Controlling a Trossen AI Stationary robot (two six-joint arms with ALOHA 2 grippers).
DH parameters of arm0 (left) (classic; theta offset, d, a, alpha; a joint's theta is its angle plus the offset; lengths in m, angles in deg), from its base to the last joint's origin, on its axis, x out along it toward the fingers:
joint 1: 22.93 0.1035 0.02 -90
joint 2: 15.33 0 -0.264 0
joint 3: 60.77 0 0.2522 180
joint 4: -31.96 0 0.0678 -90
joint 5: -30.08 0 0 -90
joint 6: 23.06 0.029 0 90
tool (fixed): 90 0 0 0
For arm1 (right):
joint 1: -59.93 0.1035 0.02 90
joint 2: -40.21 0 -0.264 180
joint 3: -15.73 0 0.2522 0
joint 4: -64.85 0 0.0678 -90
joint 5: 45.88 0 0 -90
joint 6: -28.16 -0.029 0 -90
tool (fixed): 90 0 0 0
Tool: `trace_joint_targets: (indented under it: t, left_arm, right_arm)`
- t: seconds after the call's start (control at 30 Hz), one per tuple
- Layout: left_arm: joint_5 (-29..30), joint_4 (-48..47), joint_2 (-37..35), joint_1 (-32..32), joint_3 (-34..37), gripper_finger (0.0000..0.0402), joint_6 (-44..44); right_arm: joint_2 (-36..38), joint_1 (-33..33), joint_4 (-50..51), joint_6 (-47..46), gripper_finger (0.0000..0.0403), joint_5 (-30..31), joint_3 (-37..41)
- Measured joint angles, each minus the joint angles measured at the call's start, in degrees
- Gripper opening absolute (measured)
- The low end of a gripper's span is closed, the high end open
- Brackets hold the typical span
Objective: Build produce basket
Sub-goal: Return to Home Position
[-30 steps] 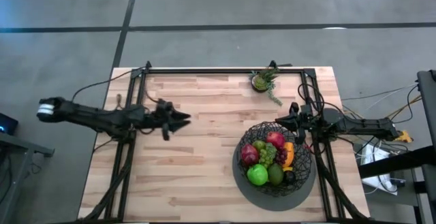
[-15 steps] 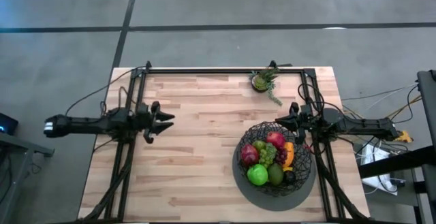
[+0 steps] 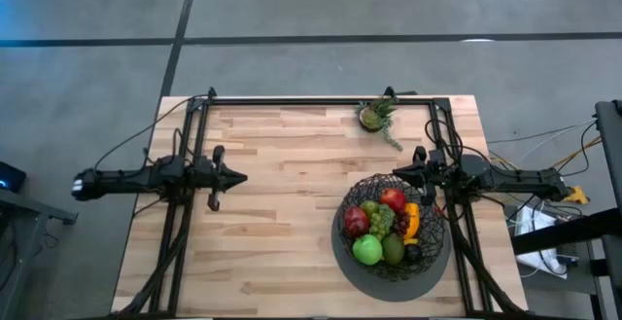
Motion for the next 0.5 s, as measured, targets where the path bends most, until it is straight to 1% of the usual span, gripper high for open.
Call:
trace_joint_targets:
  t: [0.2, 0.5]
  left_arm:
    - [0.12, -0.15, 0.7, 0.0, 0.08, 0.0001, 3.63]
    - [0.14, -0.4, -0.75, 0.0, 0.15, 0.0001, 5.22]
  right_arm:
    - [0.04, -0.02, -0.05, 0.01, 0.0009, 0.0, 0.0]
    - [0.0, -0.02, -0.12, -0.01, 0.0009, 0.0, 0.0]
